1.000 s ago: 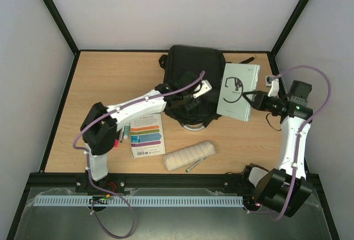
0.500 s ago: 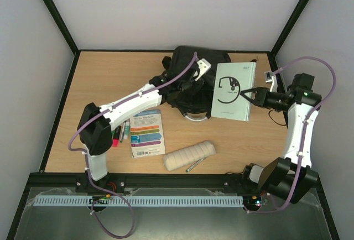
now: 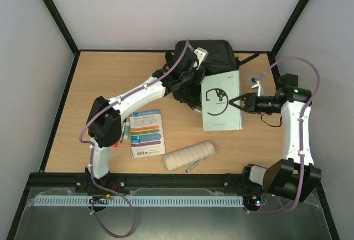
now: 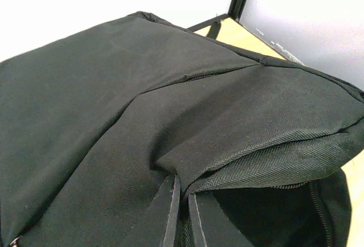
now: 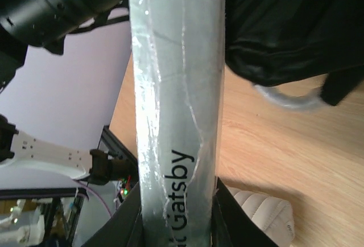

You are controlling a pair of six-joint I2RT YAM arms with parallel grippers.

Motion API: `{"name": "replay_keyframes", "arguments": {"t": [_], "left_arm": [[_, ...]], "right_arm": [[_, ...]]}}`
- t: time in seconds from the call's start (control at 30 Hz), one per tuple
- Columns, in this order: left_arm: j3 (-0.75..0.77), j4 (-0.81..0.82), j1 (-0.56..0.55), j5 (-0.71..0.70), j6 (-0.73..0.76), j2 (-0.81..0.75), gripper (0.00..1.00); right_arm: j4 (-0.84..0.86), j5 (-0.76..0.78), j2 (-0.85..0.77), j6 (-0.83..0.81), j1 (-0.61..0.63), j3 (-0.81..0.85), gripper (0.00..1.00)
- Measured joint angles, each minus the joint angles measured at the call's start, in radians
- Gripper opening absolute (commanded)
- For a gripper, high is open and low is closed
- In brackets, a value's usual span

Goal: Pack the student bag
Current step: Place the book in the student bag.

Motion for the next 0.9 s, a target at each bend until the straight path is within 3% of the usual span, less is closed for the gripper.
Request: {"name": "replay_keyframes", "arguments": {"t": [0.2,0.63,0.9], "left_arm": [[0.025,0.017,0.002,0.011,-0.074,0.009,0.02],[0.034,0.039,-0.011,0.045,-0.118,0.006,0.02],[-0.038,0.04,-0.066,0.042,-0.118,-0.039,0.02]], "right_arm": [[0.026,0.021,0.011,0.053,0.079,-0.026,0.01],[0.108,0.048,0.249,0.098,0.15,-0.035,0.01],[0.239,0.052,0.403,0.181,0.158,-0.031,0.01]]}}
